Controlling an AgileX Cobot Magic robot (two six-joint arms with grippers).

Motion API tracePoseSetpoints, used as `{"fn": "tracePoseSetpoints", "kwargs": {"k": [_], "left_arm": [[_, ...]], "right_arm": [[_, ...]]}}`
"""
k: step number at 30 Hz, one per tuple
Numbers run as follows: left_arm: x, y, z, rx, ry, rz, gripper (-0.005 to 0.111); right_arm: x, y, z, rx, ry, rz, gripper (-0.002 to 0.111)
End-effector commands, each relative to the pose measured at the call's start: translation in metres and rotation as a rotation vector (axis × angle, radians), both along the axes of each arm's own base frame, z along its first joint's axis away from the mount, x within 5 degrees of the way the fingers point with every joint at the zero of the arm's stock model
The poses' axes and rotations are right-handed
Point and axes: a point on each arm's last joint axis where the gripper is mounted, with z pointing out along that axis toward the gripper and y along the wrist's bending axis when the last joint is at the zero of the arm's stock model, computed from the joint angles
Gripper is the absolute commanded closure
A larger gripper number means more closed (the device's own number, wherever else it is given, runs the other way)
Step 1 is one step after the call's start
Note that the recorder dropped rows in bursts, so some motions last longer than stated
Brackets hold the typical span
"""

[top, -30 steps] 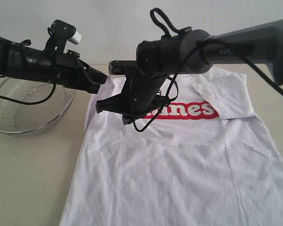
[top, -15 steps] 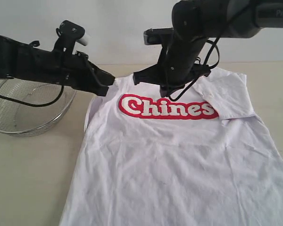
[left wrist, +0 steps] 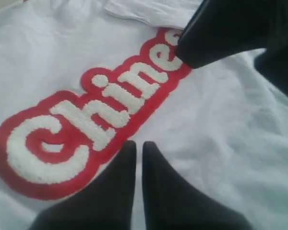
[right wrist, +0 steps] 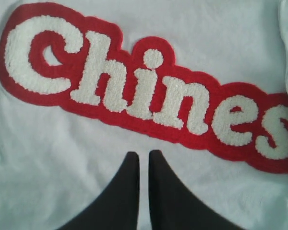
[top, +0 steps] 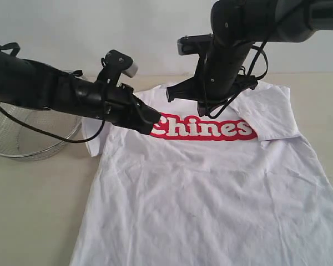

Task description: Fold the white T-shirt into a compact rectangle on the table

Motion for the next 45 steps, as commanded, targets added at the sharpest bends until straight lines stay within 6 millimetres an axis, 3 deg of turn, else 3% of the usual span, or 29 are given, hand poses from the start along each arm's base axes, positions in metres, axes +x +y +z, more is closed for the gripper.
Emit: {"fn": "tracePoseSetpoints", "kwargs": {"k": [1,5,7,11,14,22,33,39,45], "left_arm": [[0.007,0.015,0.037,0.028,-0.085,0.161,0.102],[0.01,0.039,0.073,0.097,-0.207,0.323,0.101],[0.008,0.049,0.089,0.127,-0.273,0.332,0.094],[0.003,0.061,0.103,0.177,-0.325,0.305,0.067],[-0.002,0.069,0.098,0.238,-0.308,0.249,0.046],[-0.001,0.103,0.072,0.359,-0.195,0.228,0.052],[0.009,0.104,0.022,0.436,-0.103,0.156,0.051],[0.008,0.103,0.022,0.435,-0.098,0.135,0.051],[-0.001,0.099,0.042,0.398,-0.105,0.093,0.051]], "right_arm": [[0.0,-0.005,0.005,-0.014,-0.015,0.023,0.107],[0.0,-0.004,0.005,-0.016,-0.02,0.033,0.107],[0.0,-0.004,0.006,-0.016,-0.022,0.035,0.107],[0.0,-0.004,0.005,-0.021,-0.021,0.046,0.107],[0.0,-0.004,0.005,-0.026,-0.016,0.052,0.107],[-0.001,-0.003,0.005,-0.01,-0.007,0.063,0.107],[-0.003,0.004,0.005,0.066,0.013,0.087,0.107],[-0.003,0.005,0.005,0.061,0.009,0.103,0.107],[-0.001,0.005,0.004,0.059,-0.008,0.116,0.107]]}}
